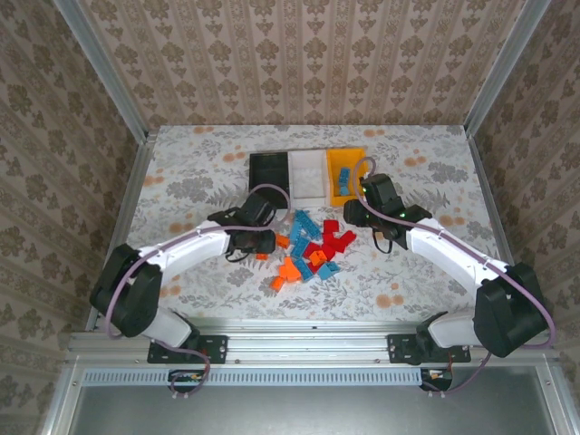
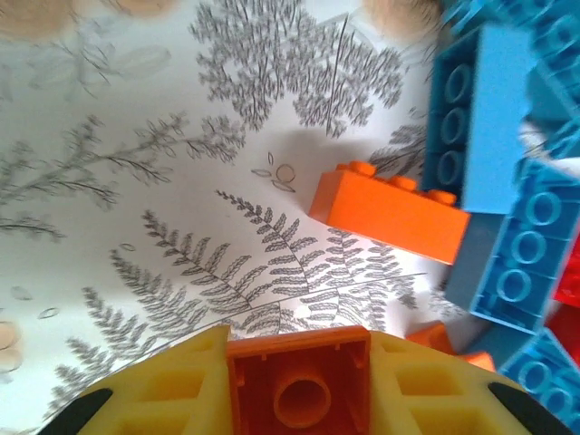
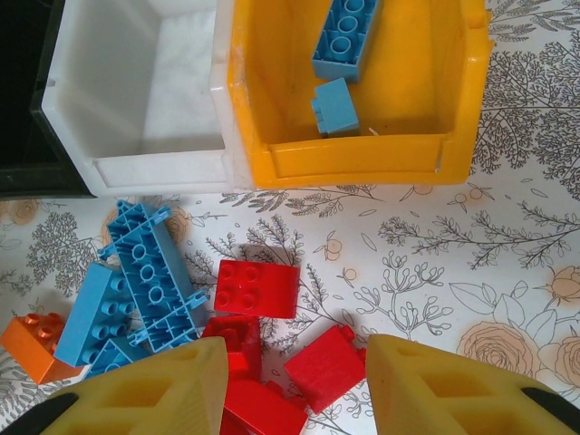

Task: Sort the legos into containers by color

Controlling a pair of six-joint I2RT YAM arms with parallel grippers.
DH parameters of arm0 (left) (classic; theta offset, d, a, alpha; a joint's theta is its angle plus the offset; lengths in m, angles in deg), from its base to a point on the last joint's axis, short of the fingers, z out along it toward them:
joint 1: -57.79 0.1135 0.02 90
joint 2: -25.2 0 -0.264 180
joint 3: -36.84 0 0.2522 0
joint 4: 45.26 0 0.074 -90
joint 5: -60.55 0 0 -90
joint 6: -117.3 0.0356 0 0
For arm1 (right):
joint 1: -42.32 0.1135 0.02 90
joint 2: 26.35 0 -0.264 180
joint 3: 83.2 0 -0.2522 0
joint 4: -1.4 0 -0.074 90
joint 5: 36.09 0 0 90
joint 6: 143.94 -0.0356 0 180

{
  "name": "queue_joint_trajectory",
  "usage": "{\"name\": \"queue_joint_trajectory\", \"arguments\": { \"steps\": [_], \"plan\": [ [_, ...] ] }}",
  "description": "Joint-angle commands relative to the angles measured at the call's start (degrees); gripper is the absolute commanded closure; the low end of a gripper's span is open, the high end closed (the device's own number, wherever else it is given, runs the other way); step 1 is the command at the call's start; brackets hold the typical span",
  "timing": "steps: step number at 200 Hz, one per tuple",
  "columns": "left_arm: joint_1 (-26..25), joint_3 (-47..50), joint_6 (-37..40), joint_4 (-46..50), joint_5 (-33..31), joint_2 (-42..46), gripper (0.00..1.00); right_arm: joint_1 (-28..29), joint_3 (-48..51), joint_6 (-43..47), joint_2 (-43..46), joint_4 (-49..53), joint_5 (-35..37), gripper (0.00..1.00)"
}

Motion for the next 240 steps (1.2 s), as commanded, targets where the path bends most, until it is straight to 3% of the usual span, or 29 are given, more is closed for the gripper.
{"name": "queue_joint_trajectory", "arguments": {
  "steps": [1, 20, 34, 63, 132, 147, 193, 217, 240],
  "plan": [
    [1.70, -7.30, 3.01, 3.77, -4.13, 2.18, 0.70, 0.15, 0.01, 0.17, 0.69, 1.73, 0.20, 0.54],
    [5.15, -16.38, 5.53, 5.81, -2.85, -3.64, 0.69, -0.08, 0.67, -0.08, 0.97, 1.92, -0.61, 0.54],
    [7.75, -25.72, 7.41, 8.49, 0.41, -11.33, 0.69, -0.14, 1.57, -0.32, 1.48, 1.69, -1.17, 0.54],
    [9.63, -45.33, 10.62, 15.31, 1.10, -27.55, 0.70, -0.14, 3.41, -1.15, 2.83, 1.40, -1.97, 0.54],
    [12.17, -62.73, 8.98, 20.68, -0.34, -45.08, 0.65, 0.83, 9.16, -2.47, 10.69, 2.70, 3.84, 0.55],
    [12.21, -63.65, 8.78, 21.44, -1.60, -46.22, 0.62, 0.87, 9.59, -2.48, 11.45, 2.97, 3.75, 0.54],
    [12.24, -60.67, 7.85, 17.81, 1.39, -41.42, 0.29, 0.91, 10.26, -2.86, 13.71, 3.12, 3.69, 0.54],
    [12.13, -56.21, 6.90, 15.75, 5.07, -34.31, 0.27, 1.24, 10.41, -3.28, 13.06, 2.53, 3.53, 0.54],
    [11.26, -41.48, 3.15, 8.96, 8.59, -24.24, 0.23, 2.03, 11.03, -3.75, 12.18, 1.41, 3.17, 0.54]
  ]
}}
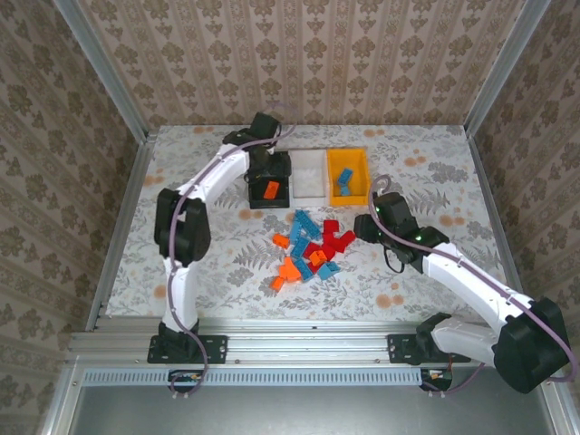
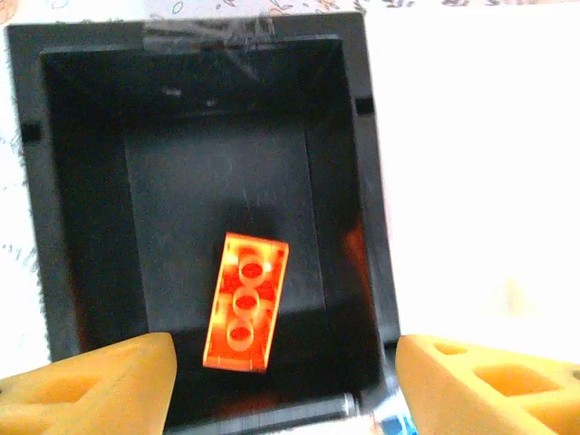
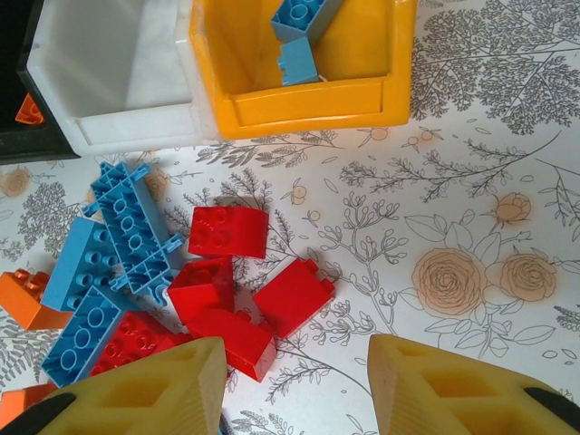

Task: Sort the legos into containers by color

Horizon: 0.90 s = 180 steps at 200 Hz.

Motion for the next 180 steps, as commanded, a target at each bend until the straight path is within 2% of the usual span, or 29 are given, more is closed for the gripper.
{"name": "queue_joint_trajectory", "arguments": {
  "steps": [1, 33, 51, 64, 75, 103, 136, 180],
  "plan": [
    [-0.85, 11.40, -4.07, -4.66, 4.92, 10.25, 0.23, 0.97, 1.31, -1.30, -0.52, -0.18, 1.14, 0.54],
    [-4.81, 31.66, -11.32, -10.91, 4.49, 20.98, 0.19, 1.47, 1.76, -1.60, -1.80, -1.29, 0.90, 0.53],
    [-8.18, 37.91, -9.75, -13.81, 3.31, 23.79, 0.20, 1.60, 1.69, -1.69, -2.58, -1.58, 0.58, 0.53],
    [-10.33, 41.36, -5.07, -15.90, 3.39, 24.86, 0.21, 1.69, 1.77, -1.76, -2.83, -1.78, 0.36, 0.52],
    [-11.70, 43.05, -2.28, -15.55, 2.15, 25.28, 0.20, 1.86, 1.85, -1.86, -2.88, -1.90, 0.37, 0.52],
    [-12.24, 46.80, 3.40, -17.58, 3.90, 23.94, 0.19, 1.96, 2.18, -1.94, -2.72, -1.90, 0.47, 0.50],
    [-11.58, 46.25, 5.57, -18.11, 1.28, 20.59, 0.20, 2.20, 2.48, -2.50, -2.70, -1.97, 0.42, 0.50],
    [-11.10, 45.06, 7.65, -21.11, 6.24, 19.01, 0.21, 2.30, 2.20, -2.36, -2.88, -1.46, 0.55, 0.50]
  ]
}}
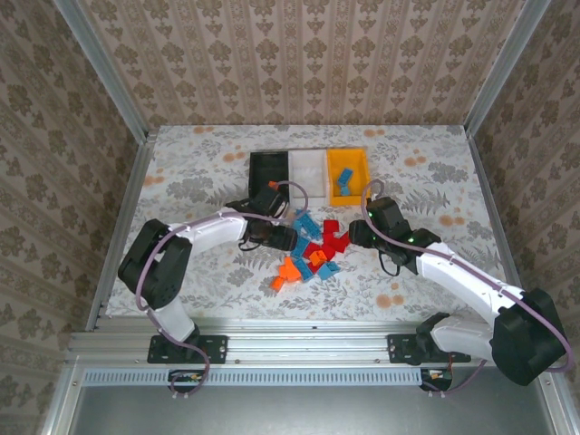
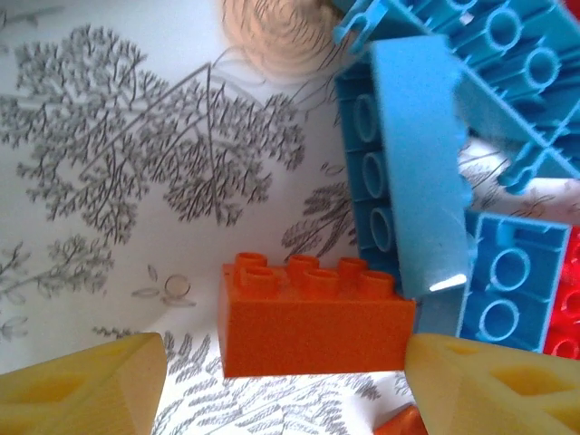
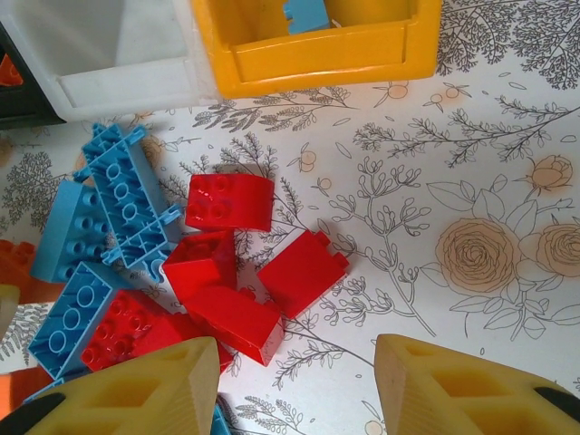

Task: Sort the legos into containers by color

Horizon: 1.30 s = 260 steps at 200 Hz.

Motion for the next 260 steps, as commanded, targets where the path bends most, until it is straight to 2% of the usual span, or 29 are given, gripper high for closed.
{"name": "queue_joint_trajectory", "arguments": {
  "steps": [1, 67, 100, 153, 205, 260],
  "plan": [
    [0.35, -1.12, 3.47, -1.68, 2.00, -0.95, 0.21, 0.42, 0.56, -0.46, -0.23, 0.26, 0.62, 0.50],
    [0.46, 0.20, 4.54, -2.60, 2.19, -1.07, 0.23, 0.38, 0.72, -0.30, -0.66, -0.18, 0.53, 0.49],
    [0.36, -1.17, 3.79, -2.13, 2.42, -3.86, 0.24, 0.38, 0.44, -0.14, -1.02, -0.05, 0.53, 0.48],
    [0.78, -0.63, 4.68, -3.02, -2.61, -4.51, 0.24, 0.47, 0.30, -0.20, -0.66, 0.33, 0.53, 0.49],
    [3.44, 0.41, 1.69, -6.14, -6.04, -3.65, 0.27, 0.95, -0.22, -0.29, -0.89, 0.51, 0.53, 0.48],
    [4.21, -2.75, 1.99, -5.66, -5.75, -6.12, 0.26, 1.25, -0.60, -0.34, -1.05, 0.82, 0.77, 0.48]
  ]
}}
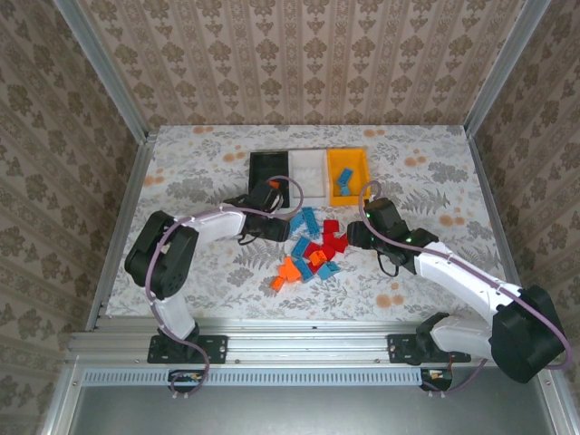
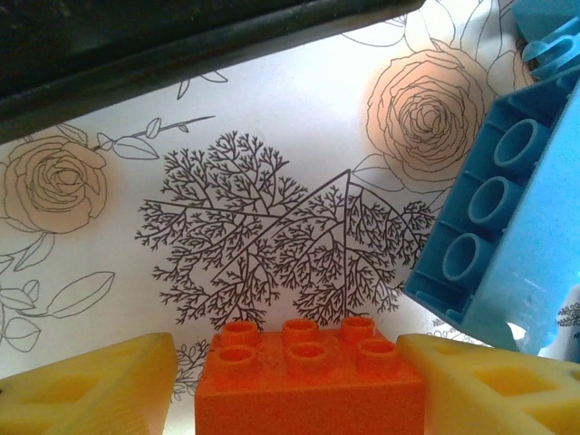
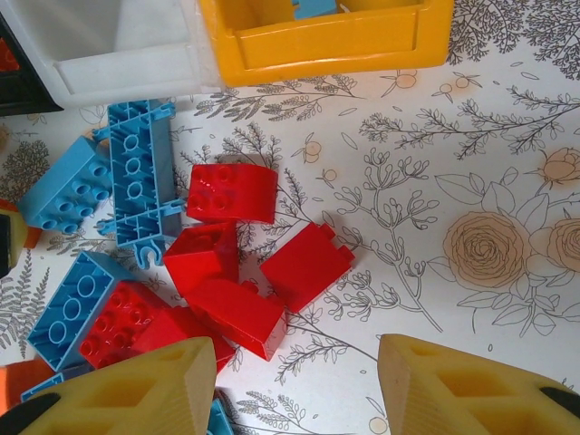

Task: Sort the legos into containers by color

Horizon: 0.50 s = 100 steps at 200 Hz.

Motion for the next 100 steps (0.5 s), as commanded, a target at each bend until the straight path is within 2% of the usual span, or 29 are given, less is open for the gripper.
{"name": "queue_joint_trajectory", "arguments": {
  "steps": [1, 27, 63, 100],
  "plan": [
    [0.19, -2.33, -0.55, 0.15, -1.03, -1.75, 0.26, 0.47, -0.68, -0.35, -0.23, 0.80, 0.78, 0.48],
    [0.28, -2.15, -0.74, 0.41, -1.39, -2.33, 0.28, 0.43, -0.75, -0.12, -0.12, 1.01, 1.12, 0.48],
    [0.20, -0.89, -1.18, 0.36, -2.00, -1.24, 0.39, 0.52, -0.81, -0.27, -0.04, 0.89, 0.97, 0.48],
    [0.20, 0.42, -1.42, 0.81, -2.66, 0.33, 0.42, 0.56, -0.84, -0.18, -0.39, 0.55, 0.97, 0.48]
  ]
}}
